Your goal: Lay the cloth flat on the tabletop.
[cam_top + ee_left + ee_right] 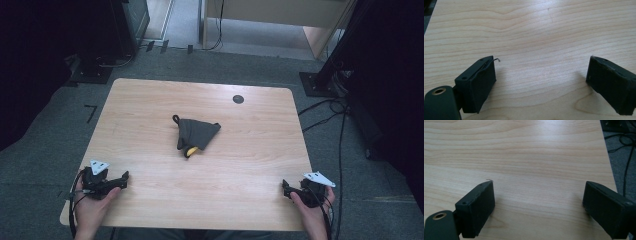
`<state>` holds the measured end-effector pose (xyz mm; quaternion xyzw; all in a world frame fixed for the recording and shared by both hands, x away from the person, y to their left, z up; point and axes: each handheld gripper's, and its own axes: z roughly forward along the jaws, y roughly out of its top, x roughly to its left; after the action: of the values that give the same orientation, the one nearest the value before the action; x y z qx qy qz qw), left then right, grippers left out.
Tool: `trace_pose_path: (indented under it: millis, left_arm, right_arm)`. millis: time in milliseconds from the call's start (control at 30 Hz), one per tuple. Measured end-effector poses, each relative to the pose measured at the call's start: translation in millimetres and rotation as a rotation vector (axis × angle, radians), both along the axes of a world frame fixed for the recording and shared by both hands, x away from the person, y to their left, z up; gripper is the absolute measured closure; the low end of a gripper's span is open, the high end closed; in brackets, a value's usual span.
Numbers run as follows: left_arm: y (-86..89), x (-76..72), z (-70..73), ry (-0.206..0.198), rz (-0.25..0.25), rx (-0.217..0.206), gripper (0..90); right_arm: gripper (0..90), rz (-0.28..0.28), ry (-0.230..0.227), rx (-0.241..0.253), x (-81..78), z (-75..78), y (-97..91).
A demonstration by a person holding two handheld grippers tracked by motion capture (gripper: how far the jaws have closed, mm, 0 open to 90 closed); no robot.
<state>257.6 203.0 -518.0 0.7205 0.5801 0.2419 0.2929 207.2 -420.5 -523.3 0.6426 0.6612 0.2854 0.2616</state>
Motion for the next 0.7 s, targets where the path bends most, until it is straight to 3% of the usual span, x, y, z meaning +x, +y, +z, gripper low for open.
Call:
trace_pose_path:
  millis: [67, 200, 467, 500, 600, 633, 700]
  left_arm:
    - [0.0, 0.0, 0.0, 0.0, 0.0, 0.0, 9.1]
    - [0.0, 0.0, 0.0, 0.0, 0.0, 0.0, 9.1]
    - [-0.1, -0.1, 0.0, -0.001, 0.001, 0.0, 9.1]
    - [-0.1, -0.1, 0.0, -0.001, 0.001, 0.0, 9.1]
    - [0.0, 0.0, 0.0, 0.0, 0.0, 0.0, 9.1]
    - [0.0, 0.0, 0.0, 0.0, 0.0, 0.0, 9.1]
    - [-0.1, 0.0, -0.1, -0.001, 0.001, -0.001, 9.1]
  right_arm:
    - [13.8, -0.02, -0.001, 0.008, 0.0, 1.6, 1.3]
    - [13.9, 0.005, -0.022, 0.01, 3.2, 8.4, 14.7]
    - [14.6, 0.13, -0.097, 0.031, 26.5, 39.3, 71.7]
    - [14.6, 0.13, -0.097, 0.031, 26.5, 39.3, 71.7]
    - [16.4, 0.199, -0.116, 0.048, 40.6, 54.3, 100.8]
    - [16.4, 0.199, -0.116, 0.048, 40.6, 54.3, 100.8]
    - [19.6, 0.241, -0.127, 0.065, 50.1, 61.0, 122.6]
